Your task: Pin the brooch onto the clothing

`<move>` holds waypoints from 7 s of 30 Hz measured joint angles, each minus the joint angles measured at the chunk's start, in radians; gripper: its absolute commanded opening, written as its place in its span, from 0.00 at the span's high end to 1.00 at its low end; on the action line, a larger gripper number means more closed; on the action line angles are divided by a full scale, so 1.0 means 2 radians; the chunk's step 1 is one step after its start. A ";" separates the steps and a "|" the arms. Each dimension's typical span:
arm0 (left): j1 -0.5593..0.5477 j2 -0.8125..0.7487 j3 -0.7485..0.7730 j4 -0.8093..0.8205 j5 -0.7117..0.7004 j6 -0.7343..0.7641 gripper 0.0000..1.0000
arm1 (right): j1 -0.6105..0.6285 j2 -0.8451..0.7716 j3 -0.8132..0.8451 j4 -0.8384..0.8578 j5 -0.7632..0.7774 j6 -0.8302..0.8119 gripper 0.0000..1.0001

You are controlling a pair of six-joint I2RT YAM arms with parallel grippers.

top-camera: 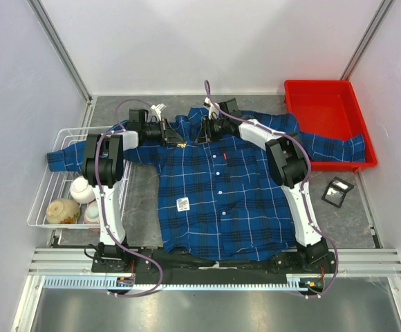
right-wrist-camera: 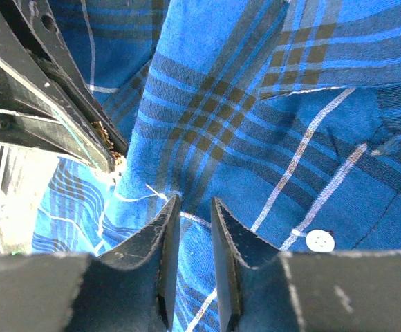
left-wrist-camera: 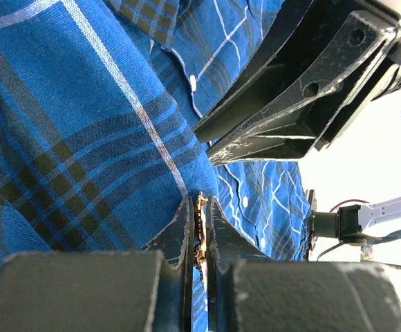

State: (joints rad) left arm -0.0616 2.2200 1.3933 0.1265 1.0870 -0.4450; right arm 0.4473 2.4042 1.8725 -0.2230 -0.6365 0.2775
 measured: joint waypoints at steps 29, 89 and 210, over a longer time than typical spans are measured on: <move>0.000 0.005 -0.004 0.026 0.022 -0.014 0.98 | -0.017 0.006 0.000 0.112 -0.125 0.111 0.40; 0.000 0.006 -0.012 0.069 0.034 -0.045 0.98 | -0.027 0.041 -0.033 0.225 -0.180 0.213 0.81; -0.002 -0.015 -0.026 -0.013 -0.038 -0.010 0.98 | 0.035 0.014 0.057 -0.024 -0.031 -0.004 0.73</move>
State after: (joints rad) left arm -0.0658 2.1906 1.3418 0.1001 1.0115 -0.4652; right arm 0.5163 2.4325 1.9873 -0.2718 -0.6979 0.2699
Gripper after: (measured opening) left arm 0.104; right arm 0.250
